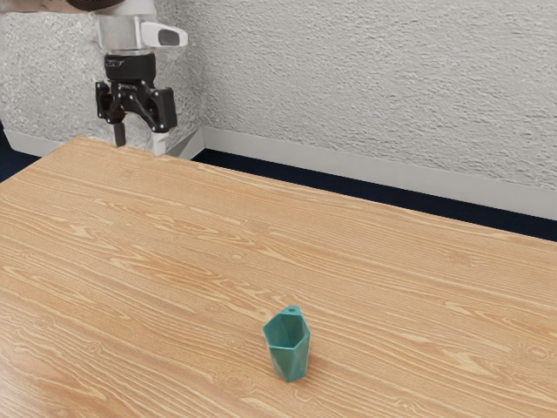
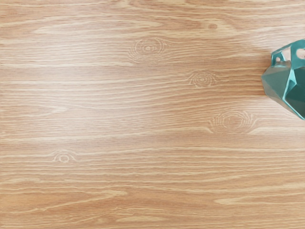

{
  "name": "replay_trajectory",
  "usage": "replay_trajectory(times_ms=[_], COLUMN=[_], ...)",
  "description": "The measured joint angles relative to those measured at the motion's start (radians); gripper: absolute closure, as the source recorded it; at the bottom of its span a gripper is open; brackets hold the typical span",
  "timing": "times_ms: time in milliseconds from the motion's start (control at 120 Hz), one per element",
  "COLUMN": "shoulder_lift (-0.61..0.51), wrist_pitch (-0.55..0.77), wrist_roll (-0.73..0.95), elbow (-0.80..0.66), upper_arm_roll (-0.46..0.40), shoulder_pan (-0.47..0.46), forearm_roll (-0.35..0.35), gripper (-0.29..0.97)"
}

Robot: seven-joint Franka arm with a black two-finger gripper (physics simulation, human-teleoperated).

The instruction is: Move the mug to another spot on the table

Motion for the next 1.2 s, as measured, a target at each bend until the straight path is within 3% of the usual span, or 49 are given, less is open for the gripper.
replay_trajectory(times_ms=[125,342,450,558,842,1200], shoulder_lift=[-0.044,-0.171,-0.175,-0.122,-0.043,0.092], wrist_pitch=[0.14,0.411,0.548,0.649,0.812,1.016], wrist_roll=[0.003,-0.022,-0.064,-0.129,-0.339,-0.596], elbow=[-0.057,-0.399,-0.524,-0.601,-0.68,-0.686], upper_arm_roll=[0.001,-0.001,-0.001,-0.001,0.0,0.0], shoulder_pan=[-0.002,-0.059,-0.154,-0.188,-0.229,-0.332], forearm_roll=[0.005,-0.003,-0.009,-0.056,-0.165,-0.186], gripper=[0.02,0.02,0.02,0.02,0.02,0.02])
